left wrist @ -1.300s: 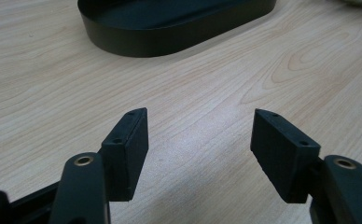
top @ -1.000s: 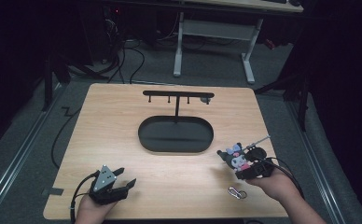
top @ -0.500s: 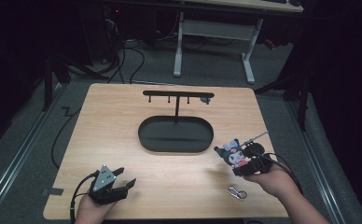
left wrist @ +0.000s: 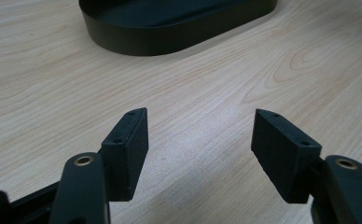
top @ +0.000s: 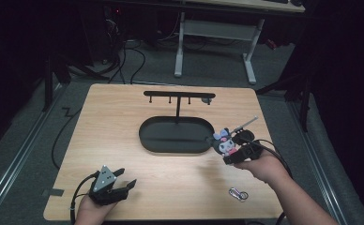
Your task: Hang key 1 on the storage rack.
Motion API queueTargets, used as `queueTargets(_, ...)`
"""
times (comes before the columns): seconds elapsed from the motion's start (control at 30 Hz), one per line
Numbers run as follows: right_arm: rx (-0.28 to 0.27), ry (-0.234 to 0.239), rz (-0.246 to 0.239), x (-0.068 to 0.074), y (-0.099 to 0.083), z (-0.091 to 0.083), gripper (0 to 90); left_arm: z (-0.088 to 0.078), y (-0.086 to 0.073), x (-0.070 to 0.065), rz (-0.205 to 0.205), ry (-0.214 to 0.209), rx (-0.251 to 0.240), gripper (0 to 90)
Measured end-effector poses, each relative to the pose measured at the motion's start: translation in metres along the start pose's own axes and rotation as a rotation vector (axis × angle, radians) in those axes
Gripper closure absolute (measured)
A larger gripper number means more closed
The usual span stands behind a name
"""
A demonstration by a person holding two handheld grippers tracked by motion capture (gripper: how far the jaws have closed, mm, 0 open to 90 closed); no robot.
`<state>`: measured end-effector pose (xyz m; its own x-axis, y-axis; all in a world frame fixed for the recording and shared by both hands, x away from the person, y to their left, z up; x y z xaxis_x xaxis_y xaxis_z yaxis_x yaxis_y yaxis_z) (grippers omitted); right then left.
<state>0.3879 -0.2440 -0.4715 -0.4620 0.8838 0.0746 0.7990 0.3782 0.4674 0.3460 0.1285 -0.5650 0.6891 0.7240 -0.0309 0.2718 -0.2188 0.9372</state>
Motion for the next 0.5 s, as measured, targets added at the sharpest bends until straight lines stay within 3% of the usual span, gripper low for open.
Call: queueTargets(0.5,-0.019,-0.004,-0.026,0.005,0.043,-0.013,48.2,0.000,-0.001,0.003,-0.008,0.003,0.001,37.2)
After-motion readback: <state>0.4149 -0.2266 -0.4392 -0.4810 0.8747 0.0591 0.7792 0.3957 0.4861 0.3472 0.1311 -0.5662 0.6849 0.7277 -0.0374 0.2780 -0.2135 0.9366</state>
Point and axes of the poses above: each handheld gripper's, and its own axes: z roughly forward along the jaws, y roughly out of its top, x roughly to its left, the point moved 8 cm from there along z, roughly forward along the jaws, and after that the axes turned 11 degrees about -x, right-handed, at the moved point
